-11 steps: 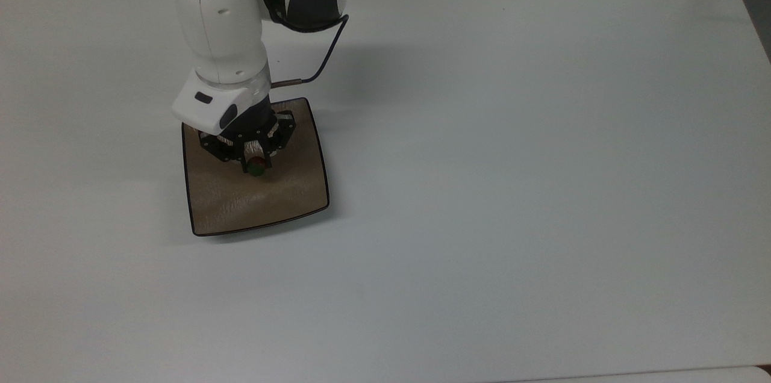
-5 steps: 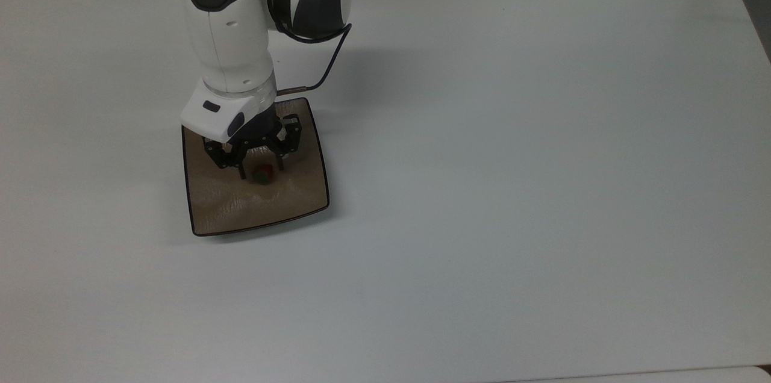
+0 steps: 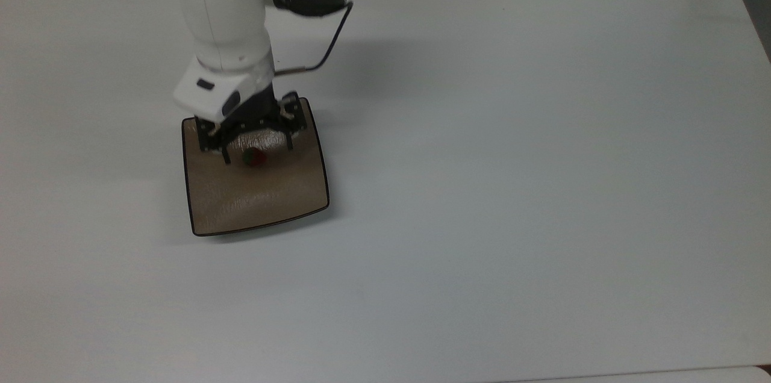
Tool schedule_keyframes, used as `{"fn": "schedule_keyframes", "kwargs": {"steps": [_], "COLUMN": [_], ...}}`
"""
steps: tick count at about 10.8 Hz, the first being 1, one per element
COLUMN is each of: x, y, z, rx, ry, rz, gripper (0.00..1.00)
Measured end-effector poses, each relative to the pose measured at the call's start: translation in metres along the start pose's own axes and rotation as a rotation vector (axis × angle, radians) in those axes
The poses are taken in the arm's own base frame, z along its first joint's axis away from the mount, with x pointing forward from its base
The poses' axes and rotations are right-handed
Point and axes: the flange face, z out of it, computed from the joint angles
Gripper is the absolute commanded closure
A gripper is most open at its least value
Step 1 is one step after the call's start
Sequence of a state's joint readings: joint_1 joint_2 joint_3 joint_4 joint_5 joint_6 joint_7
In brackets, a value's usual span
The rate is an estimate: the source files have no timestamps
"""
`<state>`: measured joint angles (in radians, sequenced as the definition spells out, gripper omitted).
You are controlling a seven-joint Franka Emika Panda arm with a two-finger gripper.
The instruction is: Strawberries on a ceramic plate
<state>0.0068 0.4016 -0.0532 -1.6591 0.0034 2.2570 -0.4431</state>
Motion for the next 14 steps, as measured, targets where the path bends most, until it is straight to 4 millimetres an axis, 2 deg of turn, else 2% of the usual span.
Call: {"fn": "schedule_keyframes", "kwargs": {"steps": [1,4,6,9,11,12,14], "x": [-0.006,-0.041,-0.06,-0.062,-0.055,-0.049,-0.044], "y": [-0.002,-0.013,-0.026,-0.07,-0.096,-0.116,-0.138], "z": [-0.034,-0.153,-0.203,-0.236,-0.243,-0.244,-0.242], "rx": [0.018,0.053,0.06,0.073,0.083,0.095,0.101], "ry": [-0.032,-0.092,-0.101,-0.125,-0.121,-0.12,-0.126], "rz": [0.009,0.107,0.191,0.276,0.316,0.315,0.284], "gripper": [0.0,0.0,0.0,0.0,0.0,0.0,0.0]}}
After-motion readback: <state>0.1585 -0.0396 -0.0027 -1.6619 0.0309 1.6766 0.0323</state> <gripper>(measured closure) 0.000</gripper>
